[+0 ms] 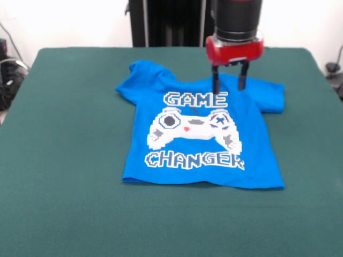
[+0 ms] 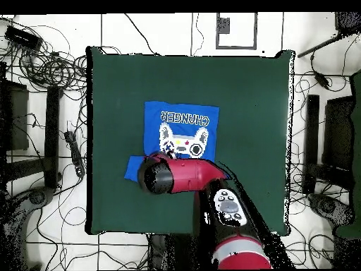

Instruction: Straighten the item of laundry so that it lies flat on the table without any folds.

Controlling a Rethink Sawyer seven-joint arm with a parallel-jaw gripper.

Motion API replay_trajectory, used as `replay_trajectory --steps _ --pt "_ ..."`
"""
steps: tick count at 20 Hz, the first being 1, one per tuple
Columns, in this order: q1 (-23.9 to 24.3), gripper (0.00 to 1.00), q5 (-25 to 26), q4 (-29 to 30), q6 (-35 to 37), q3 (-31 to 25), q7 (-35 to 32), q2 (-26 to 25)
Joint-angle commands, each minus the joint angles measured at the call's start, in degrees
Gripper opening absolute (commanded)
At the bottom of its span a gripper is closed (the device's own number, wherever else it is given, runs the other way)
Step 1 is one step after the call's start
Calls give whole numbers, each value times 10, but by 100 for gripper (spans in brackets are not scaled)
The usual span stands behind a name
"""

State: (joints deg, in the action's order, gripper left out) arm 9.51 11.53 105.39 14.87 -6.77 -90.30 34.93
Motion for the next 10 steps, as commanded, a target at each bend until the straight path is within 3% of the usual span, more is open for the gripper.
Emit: replay_trajectory --steps 1,10 --pt "-46 100 -73 44 -43 9 -201 -50" --pt "-85 100 -118 48 -70 22 -210 -66"
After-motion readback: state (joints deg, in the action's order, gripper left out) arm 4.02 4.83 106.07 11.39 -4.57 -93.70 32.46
